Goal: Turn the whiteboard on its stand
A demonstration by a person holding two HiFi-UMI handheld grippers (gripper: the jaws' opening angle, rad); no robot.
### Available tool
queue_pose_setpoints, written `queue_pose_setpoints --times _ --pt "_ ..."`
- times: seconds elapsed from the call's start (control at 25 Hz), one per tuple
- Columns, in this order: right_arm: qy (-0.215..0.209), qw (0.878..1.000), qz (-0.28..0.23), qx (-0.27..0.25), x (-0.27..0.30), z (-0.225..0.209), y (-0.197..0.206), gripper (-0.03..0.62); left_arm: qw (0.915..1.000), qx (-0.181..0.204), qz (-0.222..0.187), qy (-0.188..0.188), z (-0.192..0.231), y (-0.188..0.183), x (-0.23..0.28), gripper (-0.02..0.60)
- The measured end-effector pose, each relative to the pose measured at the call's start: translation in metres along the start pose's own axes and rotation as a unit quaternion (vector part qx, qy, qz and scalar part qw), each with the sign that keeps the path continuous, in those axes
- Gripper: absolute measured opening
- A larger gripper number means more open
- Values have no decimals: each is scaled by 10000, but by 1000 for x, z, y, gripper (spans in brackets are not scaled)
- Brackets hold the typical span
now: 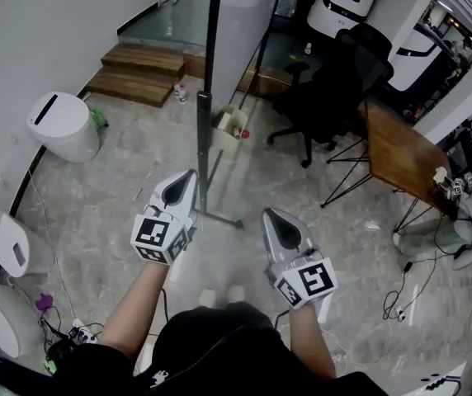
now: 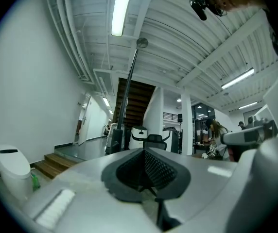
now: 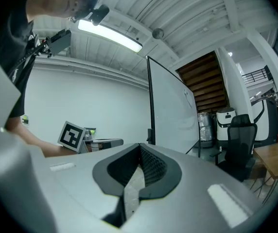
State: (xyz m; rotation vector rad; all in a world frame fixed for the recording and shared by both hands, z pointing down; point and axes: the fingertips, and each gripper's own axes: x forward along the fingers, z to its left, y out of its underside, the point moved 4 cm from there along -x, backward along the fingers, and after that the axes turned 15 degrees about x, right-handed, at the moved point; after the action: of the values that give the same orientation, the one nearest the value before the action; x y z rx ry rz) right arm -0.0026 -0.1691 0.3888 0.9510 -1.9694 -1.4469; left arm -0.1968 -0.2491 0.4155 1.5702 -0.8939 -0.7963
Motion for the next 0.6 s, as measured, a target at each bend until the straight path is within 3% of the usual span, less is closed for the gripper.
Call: queue_pose_setpoints --times 0.24,0.4,0.6 --pt "-186 9997 -103 -119 16 -15 -22 9 9995 167 -30 -251 22 -13 40 18" --pt "-227 9993 -240 -158 28 -28 -36 9 9983 419 37 -407 39 -12 74 61" --pt "-335 9990 -226 -172 40 -39 -45 9 9956 605 143 -708 61 -11 115 201"
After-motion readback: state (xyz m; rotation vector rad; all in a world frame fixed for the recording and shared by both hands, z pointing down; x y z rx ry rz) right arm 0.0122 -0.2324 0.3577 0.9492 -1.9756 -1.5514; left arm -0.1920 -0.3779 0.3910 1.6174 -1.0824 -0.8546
